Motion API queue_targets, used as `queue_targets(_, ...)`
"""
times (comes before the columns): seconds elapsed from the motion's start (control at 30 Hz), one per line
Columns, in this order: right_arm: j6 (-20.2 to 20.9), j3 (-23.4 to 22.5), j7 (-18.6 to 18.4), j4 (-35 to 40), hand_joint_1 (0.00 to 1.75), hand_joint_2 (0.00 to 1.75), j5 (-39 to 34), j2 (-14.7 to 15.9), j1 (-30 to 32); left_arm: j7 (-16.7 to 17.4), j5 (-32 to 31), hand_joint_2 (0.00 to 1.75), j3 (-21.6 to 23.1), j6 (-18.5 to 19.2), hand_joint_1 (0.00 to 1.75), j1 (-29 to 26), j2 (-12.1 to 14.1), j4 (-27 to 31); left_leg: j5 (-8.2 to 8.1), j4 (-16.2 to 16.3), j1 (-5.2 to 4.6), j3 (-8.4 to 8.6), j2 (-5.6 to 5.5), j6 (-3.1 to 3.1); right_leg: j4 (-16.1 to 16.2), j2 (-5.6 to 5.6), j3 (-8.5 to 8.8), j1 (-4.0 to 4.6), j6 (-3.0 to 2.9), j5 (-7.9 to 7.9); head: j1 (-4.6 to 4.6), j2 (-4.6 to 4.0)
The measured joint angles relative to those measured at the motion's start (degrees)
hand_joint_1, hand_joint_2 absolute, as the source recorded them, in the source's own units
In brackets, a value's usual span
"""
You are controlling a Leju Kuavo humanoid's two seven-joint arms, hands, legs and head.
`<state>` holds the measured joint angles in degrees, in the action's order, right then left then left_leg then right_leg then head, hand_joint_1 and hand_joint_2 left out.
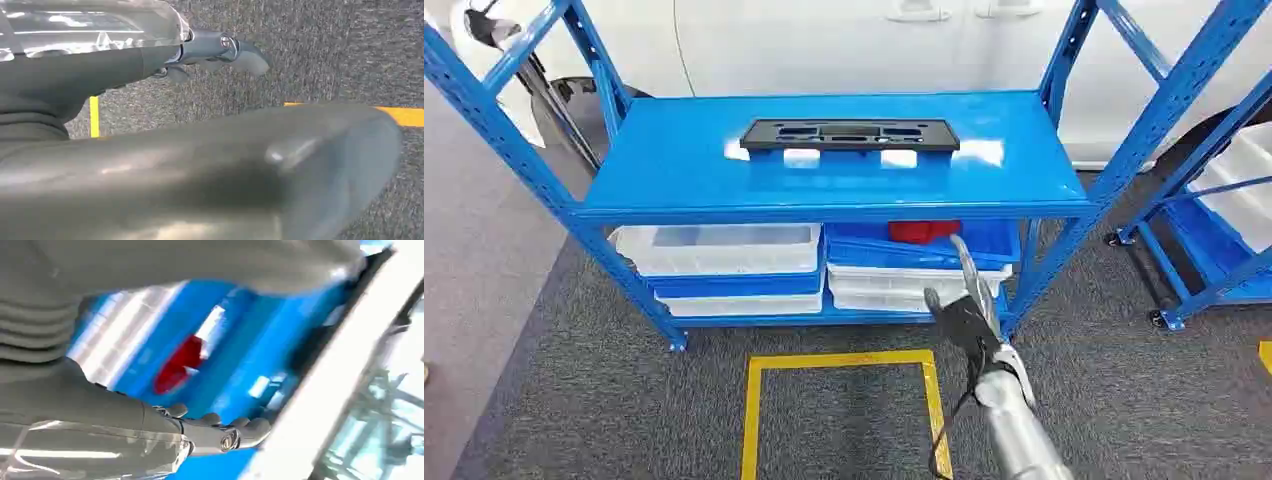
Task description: Take the parts from the cabinet and place them on the table.
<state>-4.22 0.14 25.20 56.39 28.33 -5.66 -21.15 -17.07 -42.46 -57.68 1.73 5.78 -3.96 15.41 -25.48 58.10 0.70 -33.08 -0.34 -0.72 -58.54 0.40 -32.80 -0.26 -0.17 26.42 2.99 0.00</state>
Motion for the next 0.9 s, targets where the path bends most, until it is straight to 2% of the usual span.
queue_targets(0.07, -2.25, 2.3, -0.74, 0.3, 0.0, 0.0, 1.95, -0.17, -2.1, 0.02, -0.61, 0.0, -0.78, -0.26, 0.0, 0.14, -0.04, -0.16, 0.13, 0.29, -0.15, -0.46, -0.11, 0.34, 0.33, -0.12, -0.15, -0.19, 0.75, -0.26, 0.02, 0.0)
queue_targets(0.1, -3.74, 3.12, -1.22, 0.3, 0.0, 0.0, 2.82, -0.31, -3.32, 0.02, -0.83, 0.0, -1.05, -0.42, 0.0, 0.14, -0.09, -0.18, 0.35, -0.12, 0.02, -0.41, -0.14, 0.72, 0.4, -0.13, -0.11, -0.03, 1.11, -0.25, 0.0, 0.0)
queue_targets(0.13, -4.87, 3.82, -1.64, 0.28, 0.0, 0.0, 3.72, -0.33, -4.56, 0.02, -1.01, 0.0, -1.27, -0.53, 0.0, 0.21, -0.35, -0.24, 0.67, -0.56, 0.45, -0.14, -0.01, 1.11, -0.07, -0.14, -0.25, -0.25, 1.41, 0.23, 0.0, 0.0)
queue_targets(0.17, -6.08, 4.37, -1.97, 0.26, 0.0, 0.0, 4.59, -0.33, -5.81, 0.02, -1.36, 0.0, -1.64, -0.64, 0.0, 0.41, -0.44, -0.31, 0.76, -0.71, 0.38, -0.09, -0.04, 1.39, -1.89, -0.18, -1.03, -0.23, 1.61, 1.43, 0.0, 0.0)
queue_targets(0.23, -8.61, 5.48, -2.93, -0.42, 0.0, 0.0, 6.64, -0.35, -8.18, 0.09, -1.88, 0.0, -2.29, -0.81, 0.0, 0.79, -0.52, -0.55, 0.71, -0.69, 0.26, -0.17, 0.03, 1.73, -10.94, -0.17, -5.48, -0.3, 1.84, 5.83, 0.0, 0.0)
queue_targets(0.27, -9.68, 5.9, -3.3, -0.94, 0.0, 0.0, 7.54, -0.35, -8.97, 0.09, -1.97, 0.0, -2.56, -0.88, 0.0, 0.86, -0.55, -0.61, 0.69, -0.67, 0.22, -0.17, 0.02, 1.77, -15.36, -0.17, -7.71, -0.34, 1.98, 7.28, 0.0, 0.0)
queue_targets(0.3, -10.84, 6.2, -3.67, -1.62, 0.0, 0.0, 8.48, -0.35, -9.82, 0.11, -2.17, 0.0, -2.82, -0.96, 0.0, 0.88, -0.57, -0.64, 0.67, -0.61, 0.2, -0.16, -0.01, 1.8, -18.0, -0.17, -9.23, -0.4, 2.04, 7.5, 0.0, 0.0)
queue_targets(0.33, -12.1, 6.64, -4.15, -2.51, 0.0, 0.0, 9.52, -0.35, -10.81, 0.13, -2.52, 0.0, -3.27, -1.01, 0.0, 0.89, -0.63, -0.74, 0.63, -0.55, 0.2, -0.11, -0.05, 1.82, -17.49, -0.18, -9.29, -0.47, 2.04, 6.28, 0.0, 0.0)
queue_targets(0.37, -13.3, 6.94, -4.32, -3.19, 0.0, 0.0, 10.44, -0.33, -11.89, 0.17, -2.62, 0.0, -3.54, -1.03, 0.0, 0.93, -0.7, -0.83, 0.54, -0.45, 0.2, -0.07, -0.09, 1.78, -14.27, -0.19, -8.01, -0.51, 1.95, 3.89, 0.0, 0.0)
queue_targets(0.43, -15.74, 7.41, -5.03, -4.53, 0.0, 0.0, 12.2, -0.33, -14.57, 0.22, -3.09, 0.0, -3.91, -1.2, 0.0, 1.05, -0.87, -1.01, 0.22, -0.1, 0.19, 0.1, -0.12, 1.44, -3.79, -0.21, -3.36, -0.46, 1.41, -1.65, 0.0, 0.0)
queue_targets(0.47, -17.04, 7.58, -5.31, -5.35, 0.0, 0.0, 13.1, -0.33, -15.89, 0.2, -3.3, 0.0, -4.09, -1.29, 0.0, 1.18, -1.0, -1.07, 0.07, 0.01, 0.17, -0.14, -0.08, 1.26, -0.82, -0.26, -2.1, -0.33, 1.06, -1.66, 0.0, 0.0)
queue_targets(0.5, -18.26, 7.77, -5.59, -6.27, 0.0, 0.0, 14.0, -0.33, -17.15, 0.26, -3.61, 0.0, -4.44, -1.36, 0.0, 1.45, -1.05, -1.16, -0.04, 0.44, -0.25, -0.48, -0.1, 0.95, 0.06, -0.28, -2.09, 0.03, 0.93, -1.61, 0.0, 0.0)
queue_targets(0.57, -20.85, 8.21, -6.33, -8.23, 0.0, 0.0, 16.03, -0.24, -19.18, 0.42, -4.0, 0.0, -5.0, -1.44, 0.0, 1.64, -1.09, -1.33, 0.11, 0.02, -0.06, -0.51, -0.06, 0.4, -0.21, -0.12, -2.34, 0.21, 0.52, -1.54, 0.0, 0.0)
queue_targets(0.6, -22.1, 8.23, -6.69, -9.21, 0.0, 0.0, 16.87, -0.2, -20.28, 0.46, -4.35, 0.0, -5.2, -1.49, 0.0, 1.68, -1.14, -1.47, 0.15, -0.2, -0.12, -0.38, -0.06, 0.07, -0.01, -0.09, -2.32, 0.15, 0.2, -1.67, 0.0, 0.0)
queue_targets(0.63, -23.23, 8.34, -7.01, -10.08, 0.0, 0.0, 17.77, -0.2, -21.38, 0.48, -4.55, 0.0, -5.33, -1.53, 0.0, 1.8, -1.11, -1.47, -0.23, 0.08, -0.1, -0.59, -0.05, -0.23, 0.61, -0.14, -1.97, -0.52, -0.25, -1.99, 0.02, 0.0)
queue_targets(0.67, -24.2, 8.52, -7.17, -10.78, 0.0, 0.0, 18.56, -0.2, -22.56, 0.5, -4.81, 0.0, -5.46, -1.53, 0.0, 1.93, -1.16, -1.51, -1.04, 1.35, -0.02, -0.93, -0.01, -0.49, 0.82, -0.15, -1.78, -0.5, -0.43, -2.0, 0.0, 0.0)
queue_targets(0.7, -25.84, 8.63, -7.4, -11.99, 0.0, 0.0, 19.68, -0.2, -23.89, 0.57, -5.09, 0.0, -5.75, -1.51, 0.0, 2.12, -1.24, -1.6, -3.01, 4.76, 0.03, -2.51, -0.01, -0.7, 0.81, -0.18, -1.76, -0.53, -0.69, -1.96, 0.02, 0.0)
queue_targets(0.77, -28.13, 8.69, -8.04, -14.1, 0.0, 0.0, 21.4, -0.17, -25.82, 0.61, -5.6, 0.0, -6.34, -1.51, 0.0, 2.35, -1.25, -1.64, -6.83, 14.34, 0.16, -7.34, 0.0, -1.08, 0.8, -0.18, -1.62, -0.41, -0.96, -1.69, 0.02, 0.0)
queue_targets(0.8, -29.4, 8.69, -8.33, -15.22, 0.0, 0.0, 22.29, -0.17, -26.47, 0.63, -5.86, 0.0, -6.45, -1.51, 0.0, 2.33, -1.25, -1.69, -7.36, 17.62, 0.16, -9.22, 0.0, -1.2, 0.76, -0.17, -1.5, -0.4, -0.94, -1.58, 0.02, 0.0)
queue_targets(0.83, -30.5, 8.69, -8.43, -16.14, 0.0, 0.0, 23.12, -0.15, -27.04, 0.63, -6.12, 0.0, -6.62, -1.51, 0.0, 2.33, -1.25, -1.79, -6.47, 17.95, 0.17, -9.75, 0.0, -1.26, 0.74, -0.15, -1.3, -0.41, -0.88, -1.41, 0.02, 0.0)
queue_targets(0.87, -31.63, 8.69, -8.65, -16.94, 0.0, 0.0, 23.98, -0.13, -27.66, 0.63, -6.41, 0.0, -6.73, -1.42, 0.0, 2.36, -1.25, -1.88, -4.28, 15.5, 0.2, -8.9, 0.01, -1.23, 0.71, -0.09, -1.0, -0.45, -0.73, -1.19, 0.02, 0.0)
queue_targets(0.9, -32.65, 8.69, -8.87, -17.48, 0.0, 0.0, 24.69, -0.09, -28.19, 0.63, -6.73, 0.0, -6.8, -1.31, 0.0, 2.39, -1.25, -1.9, -1.48, 11.19, 0.25, -6.99, 0.02, -1.12, 0.69, -0.06, -0.6, -0.47, -0.61, -0.93, 0.02, 0.0)
